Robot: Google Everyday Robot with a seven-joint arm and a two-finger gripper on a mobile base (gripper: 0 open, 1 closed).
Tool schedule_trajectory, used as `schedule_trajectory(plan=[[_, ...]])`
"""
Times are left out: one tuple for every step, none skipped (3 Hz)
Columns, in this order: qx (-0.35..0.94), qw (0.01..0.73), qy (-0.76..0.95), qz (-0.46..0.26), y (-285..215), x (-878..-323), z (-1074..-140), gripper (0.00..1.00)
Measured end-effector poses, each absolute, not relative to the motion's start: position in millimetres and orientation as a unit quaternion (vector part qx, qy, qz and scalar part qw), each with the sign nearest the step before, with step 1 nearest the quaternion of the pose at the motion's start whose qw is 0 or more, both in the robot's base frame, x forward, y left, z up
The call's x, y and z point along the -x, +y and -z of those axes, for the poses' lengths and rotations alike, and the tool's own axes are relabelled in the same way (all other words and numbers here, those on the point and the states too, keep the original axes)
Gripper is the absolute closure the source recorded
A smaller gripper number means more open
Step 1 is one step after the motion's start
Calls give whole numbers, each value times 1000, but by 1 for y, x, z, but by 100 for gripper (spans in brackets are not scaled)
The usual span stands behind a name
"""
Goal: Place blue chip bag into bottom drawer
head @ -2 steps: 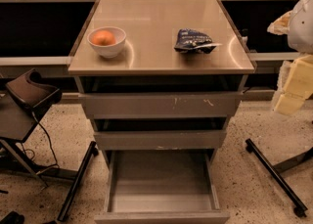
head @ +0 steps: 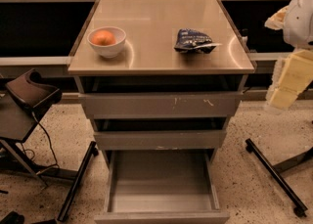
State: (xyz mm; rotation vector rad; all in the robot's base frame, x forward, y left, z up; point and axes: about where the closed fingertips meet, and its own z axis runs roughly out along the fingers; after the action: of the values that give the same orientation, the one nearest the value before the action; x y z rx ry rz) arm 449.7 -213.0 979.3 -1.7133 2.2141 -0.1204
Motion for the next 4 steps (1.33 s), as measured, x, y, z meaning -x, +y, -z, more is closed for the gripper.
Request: schedule_trajectory(plan=[[594,198,778,47,-201,-490,-979,0],[587,228,776,33,-186,-535,-972,0],[572,244,783,13,-182,-574,-951,0],[548,248,799,-2,-192,-601,-931,0]])
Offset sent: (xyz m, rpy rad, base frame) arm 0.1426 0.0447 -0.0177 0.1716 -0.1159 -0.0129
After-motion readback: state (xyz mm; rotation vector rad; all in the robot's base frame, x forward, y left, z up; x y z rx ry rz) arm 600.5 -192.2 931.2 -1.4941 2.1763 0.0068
